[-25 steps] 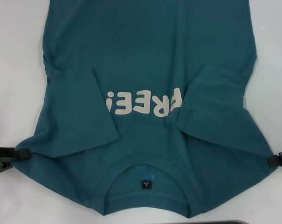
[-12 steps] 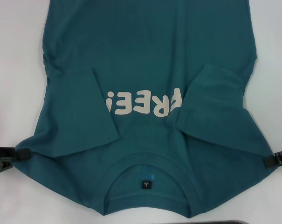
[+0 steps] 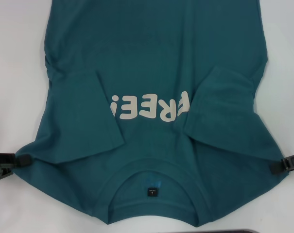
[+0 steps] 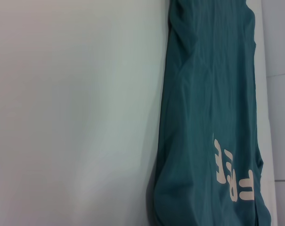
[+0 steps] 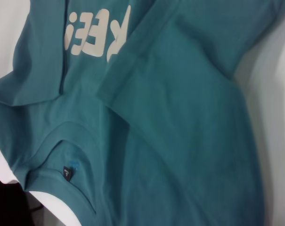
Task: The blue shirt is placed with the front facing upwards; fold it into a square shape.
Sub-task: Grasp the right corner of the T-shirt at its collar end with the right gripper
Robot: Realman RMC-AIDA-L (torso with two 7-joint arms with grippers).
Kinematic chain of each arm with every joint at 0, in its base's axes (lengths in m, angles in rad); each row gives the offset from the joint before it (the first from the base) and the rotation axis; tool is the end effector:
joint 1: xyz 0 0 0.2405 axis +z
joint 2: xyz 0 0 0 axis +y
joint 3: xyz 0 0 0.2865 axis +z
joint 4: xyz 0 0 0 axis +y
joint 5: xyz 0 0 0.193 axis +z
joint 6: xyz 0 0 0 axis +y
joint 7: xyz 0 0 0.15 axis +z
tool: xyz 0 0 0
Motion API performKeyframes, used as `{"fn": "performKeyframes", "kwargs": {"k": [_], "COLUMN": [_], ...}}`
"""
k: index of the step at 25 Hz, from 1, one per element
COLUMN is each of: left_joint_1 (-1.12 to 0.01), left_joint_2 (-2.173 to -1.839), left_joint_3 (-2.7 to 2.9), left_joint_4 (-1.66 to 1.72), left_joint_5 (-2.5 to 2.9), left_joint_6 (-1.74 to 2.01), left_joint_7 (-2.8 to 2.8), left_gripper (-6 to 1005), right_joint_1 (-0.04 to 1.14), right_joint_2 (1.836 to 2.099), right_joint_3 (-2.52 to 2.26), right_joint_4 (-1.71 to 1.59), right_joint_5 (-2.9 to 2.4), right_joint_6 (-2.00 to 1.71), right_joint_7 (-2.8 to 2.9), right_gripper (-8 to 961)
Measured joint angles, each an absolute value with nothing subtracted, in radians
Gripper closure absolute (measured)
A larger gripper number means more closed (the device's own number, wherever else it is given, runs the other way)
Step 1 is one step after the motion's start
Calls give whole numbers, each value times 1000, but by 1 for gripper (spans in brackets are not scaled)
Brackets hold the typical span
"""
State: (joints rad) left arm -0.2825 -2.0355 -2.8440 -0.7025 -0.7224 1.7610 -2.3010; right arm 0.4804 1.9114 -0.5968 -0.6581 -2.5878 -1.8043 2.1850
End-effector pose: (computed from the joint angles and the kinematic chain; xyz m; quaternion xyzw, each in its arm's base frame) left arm -0.3842 0.2152 0.0171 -0.6321 -0.7432 -0.2136 0.0499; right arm 0.3655 0.2612 0.0359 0.7808 -0.6246 0.0088 0.0102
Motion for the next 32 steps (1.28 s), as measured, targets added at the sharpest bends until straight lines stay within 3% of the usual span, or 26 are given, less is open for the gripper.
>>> {"fn": "performKeyframes", "kwargs": {"k": [32], "left_joint_1": [-279], "left_joint_2": [-2038], "left_joint_3": [-2842], "left_joint_4": [-704], "left_joint_5": [-722], "left_joint_6": [1761], "left_joint_7": [-2301], "left_gripper": [969], "right_joint_1": [513], "right_joint_2": [1947], "right_joint_3": [-588], "right_joint_4": [-658], "right_joint_5": [-2553], "right_joint_6": [-1810], "right_joint_7": [2140], "right_gripper": [140]}}
